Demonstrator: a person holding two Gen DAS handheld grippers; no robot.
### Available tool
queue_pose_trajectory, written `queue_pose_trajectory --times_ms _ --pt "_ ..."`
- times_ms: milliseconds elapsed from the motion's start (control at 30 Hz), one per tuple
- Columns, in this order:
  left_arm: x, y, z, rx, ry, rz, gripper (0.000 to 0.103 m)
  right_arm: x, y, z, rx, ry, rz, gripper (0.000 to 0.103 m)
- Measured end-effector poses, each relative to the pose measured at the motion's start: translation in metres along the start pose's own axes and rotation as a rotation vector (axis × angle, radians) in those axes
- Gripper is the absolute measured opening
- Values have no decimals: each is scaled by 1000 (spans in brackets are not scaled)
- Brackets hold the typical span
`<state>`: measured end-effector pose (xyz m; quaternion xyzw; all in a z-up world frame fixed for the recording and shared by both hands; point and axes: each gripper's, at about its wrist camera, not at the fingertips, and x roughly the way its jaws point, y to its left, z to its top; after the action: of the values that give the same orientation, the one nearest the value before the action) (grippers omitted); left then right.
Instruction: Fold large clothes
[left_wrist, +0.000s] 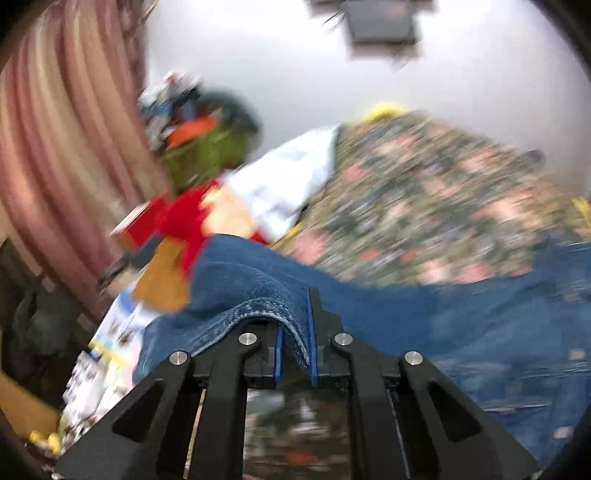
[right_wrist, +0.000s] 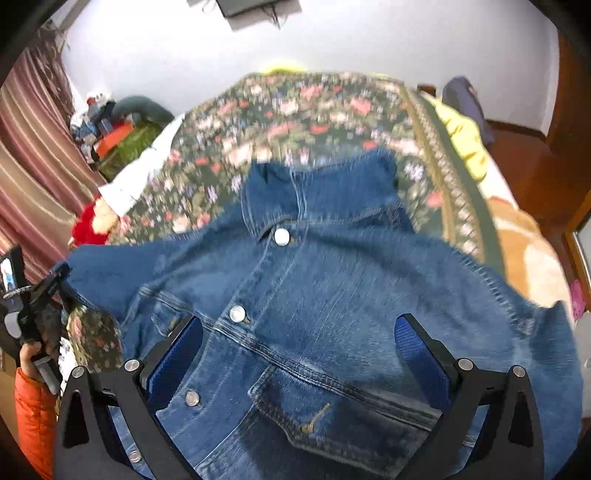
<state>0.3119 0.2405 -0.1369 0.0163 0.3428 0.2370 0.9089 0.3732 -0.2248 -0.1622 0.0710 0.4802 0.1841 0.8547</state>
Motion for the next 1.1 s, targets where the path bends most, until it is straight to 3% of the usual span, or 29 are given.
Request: queue_pose_trajectory --times_ms 67,167,233,333,400,500,567,700,767,867,967,1033,1100 --pt "-24 -32 5 29 -44 -113 10 -19 -1 1 4 -37 8 103" --pt "-26 -78 -6 74 9 -254 10 -43 -4 -3 17 -76 21 103" --pt "-11 -111 -24 107 115 -334 12 -61 -5 -8 21 -97 29 103" --pt "20 -144 -59 123 340 -444 19 -90 -11 -19 17 -131 28 103" --pt "30 -148 -81 87 479 -481 48 -112 -18 -27 16 -160 18 103" --pt "20 -131 -97 40 508 -480 68 -135 -28 -37 13 -206 -21 103" --pt "7 -107 -98 6 481 -478 69 -146 -34 -41 14 -221 -45 103" --pt "-4 -48 -95 -111 392 -414 84 -153 -41 -46 11 -244 -85 103" --pt "3 -12 -91 -201 366 -352 84 -150 -41 -46 9 -247 -90 103" --pt "31 28 -90 -338 397 -301 84 -141 -35 -44 18 -238 -60 103" --pt "60 43 -91 -421 430 -271 84 -129 -26 -42 10 -222 -35 103" --pt "76 46 -90 -432 435 -250 76 -124 -20 -41 -4 -214 -34 103" --pt "86 42 -90 -417 426 -207 58 -116 -13 -39 -28 -205 -41 103"
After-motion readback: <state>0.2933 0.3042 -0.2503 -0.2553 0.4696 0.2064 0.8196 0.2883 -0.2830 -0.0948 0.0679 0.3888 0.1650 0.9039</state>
